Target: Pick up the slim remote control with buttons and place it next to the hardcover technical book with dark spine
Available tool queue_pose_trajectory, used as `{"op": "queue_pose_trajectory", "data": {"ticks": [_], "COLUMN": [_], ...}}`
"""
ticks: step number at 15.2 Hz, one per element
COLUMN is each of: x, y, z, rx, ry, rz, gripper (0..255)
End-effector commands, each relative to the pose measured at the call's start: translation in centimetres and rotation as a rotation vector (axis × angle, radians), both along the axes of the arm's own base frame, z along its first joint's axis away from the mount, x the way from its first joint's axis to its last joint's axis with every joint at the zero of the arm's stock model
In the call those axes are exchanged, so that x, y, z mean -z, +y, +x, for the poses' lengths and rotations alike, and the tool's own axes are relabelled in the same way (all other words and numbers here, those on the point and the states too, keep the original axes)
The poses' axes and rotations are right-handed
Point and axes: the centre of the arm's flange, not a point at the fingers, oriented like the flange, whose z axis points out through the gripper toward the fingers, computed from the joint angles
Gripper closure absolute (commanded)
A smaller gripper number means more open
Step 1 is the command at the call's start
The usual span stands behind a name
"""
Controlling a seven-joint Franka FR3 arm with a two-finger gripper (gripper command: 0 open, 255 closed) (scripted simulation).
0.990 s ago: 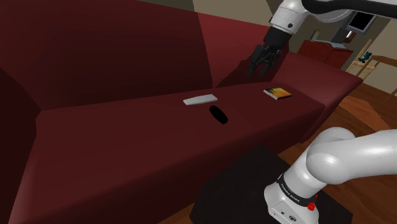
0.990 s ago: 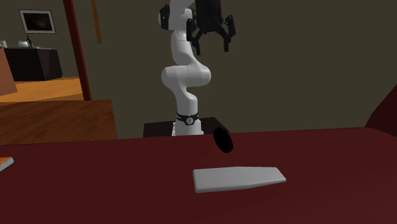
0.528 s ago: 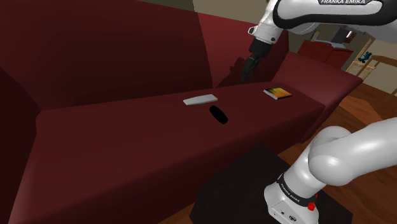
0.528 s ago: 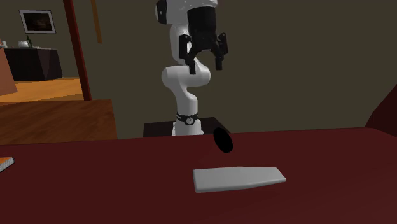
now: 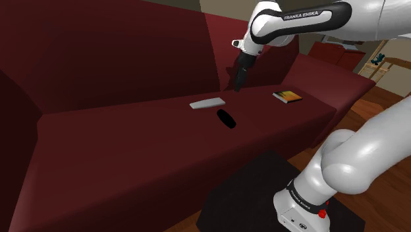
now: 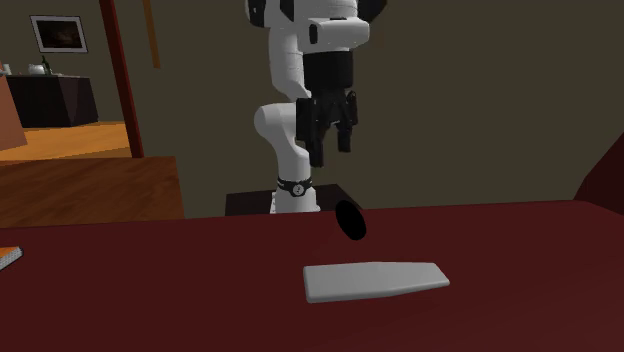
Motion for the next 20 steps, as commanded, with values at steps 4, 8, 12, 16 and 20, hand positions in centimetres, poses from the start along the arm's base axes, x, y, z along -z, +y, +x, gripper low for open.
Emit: {"op": "queue_pose_trajectory", "data": {"ticks": [4, 8, 12, 16, 20], "x": [4.7, 8.1, 11.6, 13.2, 15.6], "y": [0.7, 2.4, 4.9, 4.9, 4.9], "z": [5.3, 9.2, 12.6, 12.5, 12.5], "rx": [-0.276, -0.491, -0.706, -0.707, -0.707], "ry": [0.002, 0.005, 0.007, 0.007, 0.007], "rz": [-0.026, -0.045, -0.064, -0.065, -0.065], "gripper": [0, 0, 0, 0, 0]}}
